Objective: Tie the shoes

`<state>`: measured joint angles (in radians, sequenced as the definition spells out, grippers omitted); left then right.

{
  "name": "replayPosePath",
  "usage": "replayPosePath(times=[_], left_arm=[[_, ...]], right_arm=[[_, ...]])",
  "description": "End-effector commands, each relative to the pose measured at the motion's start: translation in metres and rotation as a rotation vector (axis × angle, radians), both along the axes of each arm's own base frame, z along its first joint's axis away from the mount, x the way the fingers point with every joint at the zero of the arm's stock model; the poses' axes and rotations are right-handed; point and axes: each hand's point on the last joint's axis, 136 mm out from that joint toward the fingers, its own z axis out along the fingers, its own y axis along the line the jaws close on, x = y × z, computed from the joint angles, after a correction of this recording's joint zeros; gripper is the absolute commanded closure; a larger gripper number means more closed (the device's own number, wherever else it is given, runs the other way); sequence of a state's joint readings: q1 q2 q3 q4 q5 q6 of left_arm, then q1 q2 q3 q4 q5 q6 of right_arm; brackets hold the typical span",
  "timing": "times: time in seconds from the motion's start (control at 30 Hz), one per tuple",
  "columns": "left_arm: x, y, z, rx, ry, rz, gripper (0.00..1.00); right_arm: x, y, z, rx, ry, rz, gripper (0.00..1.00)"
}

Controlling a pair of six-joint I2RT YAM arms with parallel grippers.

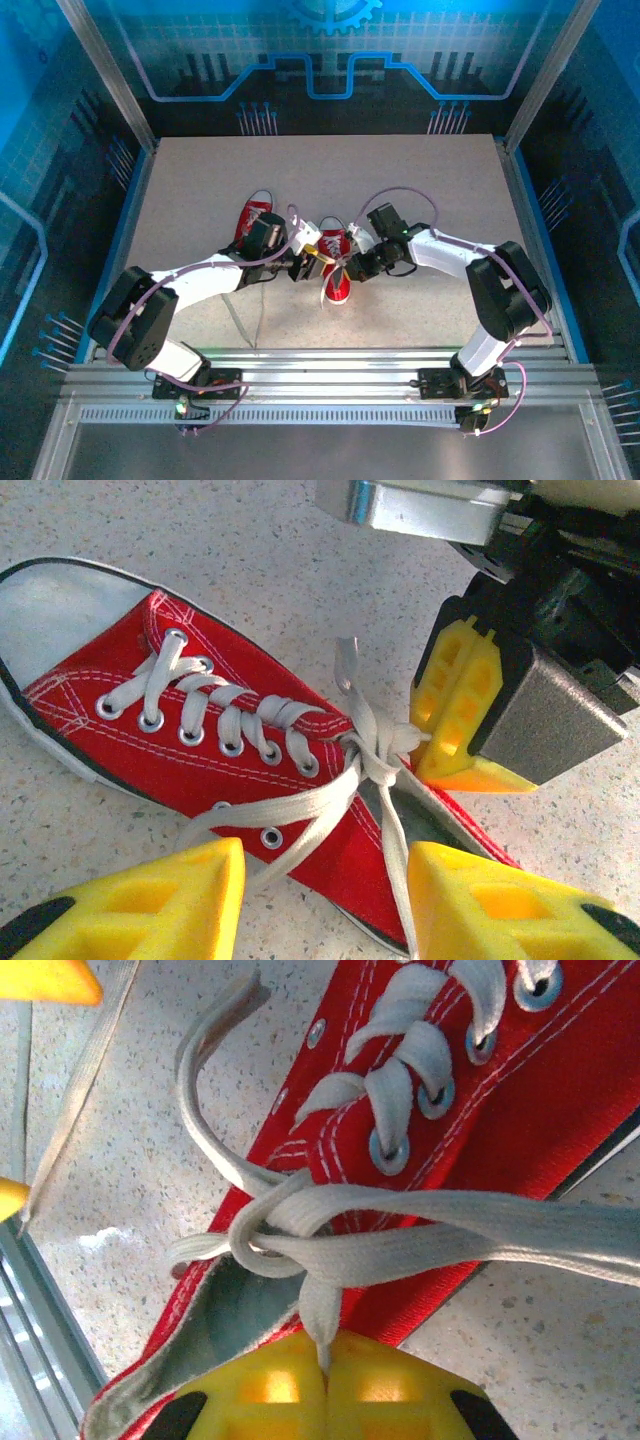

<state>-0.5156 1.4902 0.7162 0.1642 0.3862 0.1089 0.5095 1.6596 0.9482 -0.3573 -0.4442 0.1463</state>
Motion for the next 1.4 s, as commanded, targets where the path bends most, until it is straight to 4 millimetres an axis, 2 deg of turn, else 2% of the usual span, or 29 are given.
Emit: replayPosePath(times=[0.0, 0.27, 0.53, 0.57, 0.87, 1.07, 1.17, 1.27, 1.37], left_arm=[[0.003, -0.004, 0.004, -0.030, 0.003, -0.013, 0.52], [0.016, -0.005, 0.004, -0.035, 0.009, 0.009, 0.51], [0.024, -0.003, 0.002, -0.037, -0.002, 0.010, 0.50], [0.025, -0.002, 0.003, -0.036, -0.004, 0.013, 0.50], [0.030, 0.008, 0.007, -0.027, -0.028, 0.023, 0.50], [0.032, 0.012, 0.016, -0.006, -0.115, -0.026, 0.49], [0.032, 0.009, 0.025, -0.031, -0.189, -0.078, 0.45], [0.030, 0.001, 0.033, -0.022, -0.217, -0.172, 0.42], [0.021, 0.000, 0.036, 0.070, -0.274, -0.323, 0.38]], right_arm=[[0.002, 0.003, 0.021, 0.017, -0.055, 0.004, 1.00], [-0.015, -0.007, 0.029, 0.013, -0.037, -0.001, 1.00], [-0.018, -0.023, 0.022, 0.032, 0.041, -0.059, 1.00], [-0.026, -0.029, 0.013, 0.020, 0.071, -0.070, 1.00], [-0.037, -0.045, 0.011, 0.014, 0.093, -0.099, 1.00], [-0.047, -0.045, 0.003, 0.025, 0.143, -0.079, 1.00], [-0.046, -0.046, 0.006, 0.014, 0.131, -0.066, 0.85], [-0.039, -0.054, 0.018, -0.014, 0.075, -0.046, 0.59], [-0.025, -0.069, 0.032, -0.032, 0.008, -0.063, 0.53]])
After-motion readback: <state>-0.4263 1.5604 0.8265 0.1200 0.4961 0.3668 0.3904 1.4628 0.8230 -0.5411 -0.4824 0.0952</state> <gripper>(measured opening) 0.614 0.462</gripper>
